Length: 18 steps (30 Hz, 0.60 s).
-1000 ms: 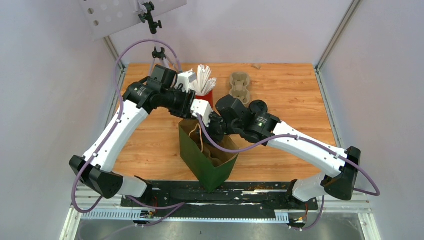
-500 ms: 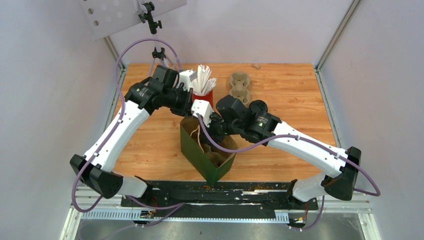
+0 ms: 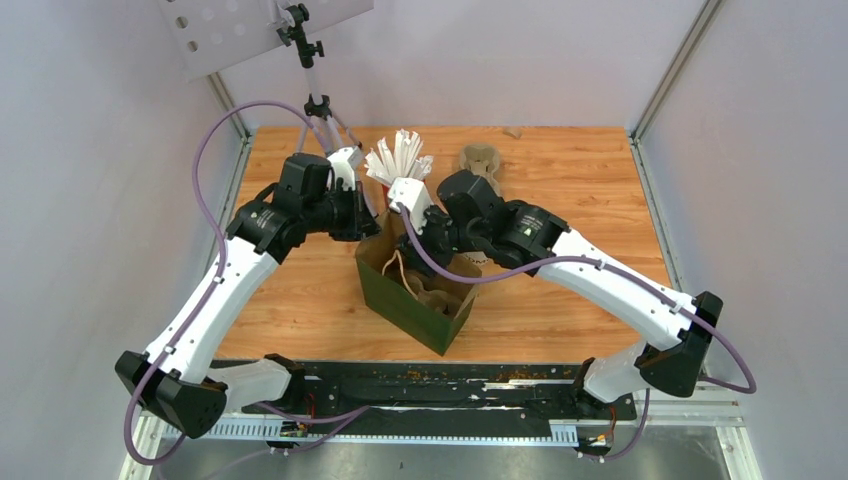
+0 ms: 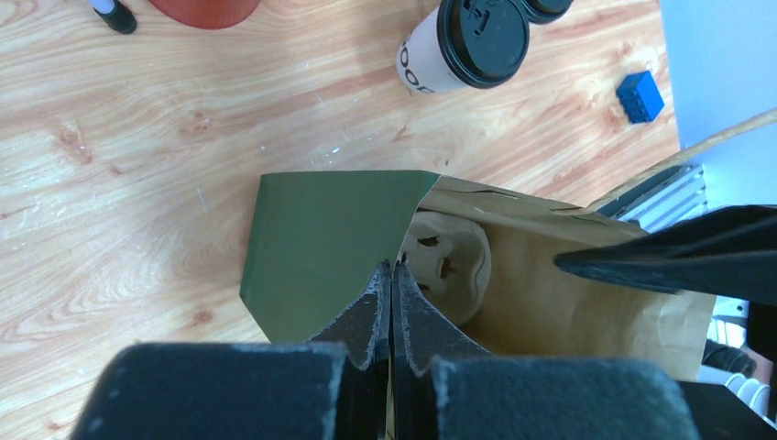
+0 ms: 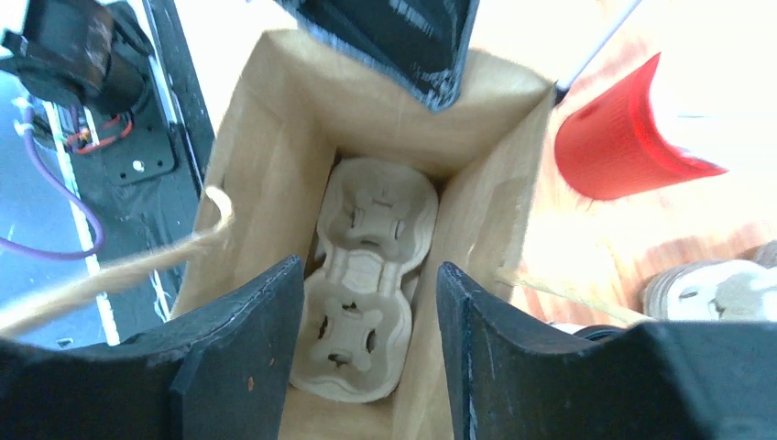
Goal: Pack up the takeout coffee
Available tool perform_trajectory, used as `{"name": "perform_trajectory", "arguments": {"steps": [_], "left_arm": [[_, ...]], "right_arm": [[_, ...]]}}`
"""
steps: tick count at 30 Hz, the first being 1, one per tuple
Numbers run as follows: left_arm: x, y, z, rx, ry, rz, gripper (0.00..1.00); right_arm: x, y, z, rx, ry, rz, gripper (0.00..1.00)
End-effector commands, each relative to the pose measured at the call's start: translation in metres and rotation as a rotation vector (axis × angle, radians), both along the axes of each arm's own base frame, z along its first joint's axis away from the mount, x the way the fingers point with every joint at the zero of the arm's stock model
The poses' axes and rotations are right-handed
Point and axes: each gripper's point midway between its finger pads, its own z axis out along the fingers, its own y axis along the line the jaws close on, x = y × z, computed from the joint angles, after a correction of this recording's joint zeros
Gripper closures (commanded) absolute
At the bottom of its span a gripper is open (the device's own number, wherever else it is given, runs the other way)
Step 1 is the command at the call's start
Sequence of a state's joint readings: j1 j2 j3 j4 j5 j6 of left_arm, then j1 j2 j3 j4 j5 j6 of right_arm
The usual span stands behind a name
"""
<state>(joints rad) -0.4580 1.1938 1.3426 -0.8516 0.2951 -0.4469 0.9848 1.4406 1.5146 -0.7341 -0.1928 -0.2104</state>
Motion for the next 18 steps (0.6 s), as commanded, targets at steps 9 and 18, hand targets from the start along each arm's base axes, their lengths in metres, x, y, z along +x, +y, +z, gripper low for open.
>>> {"name": "perform_trajectory", "arguments": {"steps": [9, 18], "left_arm": [[0.012, 0.02, 0.027, -0.02, -0.133, 0.157, 1.0], [0.013, 0.029, 0.018, -0.014, -0.217, 0.171, 1.0]], "right_arm": [[0.013, 0.004, 0.094, 0.19, -0.085, -0.088, 0.45], [0.015, -0.007, 0.128, 0.301, -0.116, -0.159, 0.45]]}}
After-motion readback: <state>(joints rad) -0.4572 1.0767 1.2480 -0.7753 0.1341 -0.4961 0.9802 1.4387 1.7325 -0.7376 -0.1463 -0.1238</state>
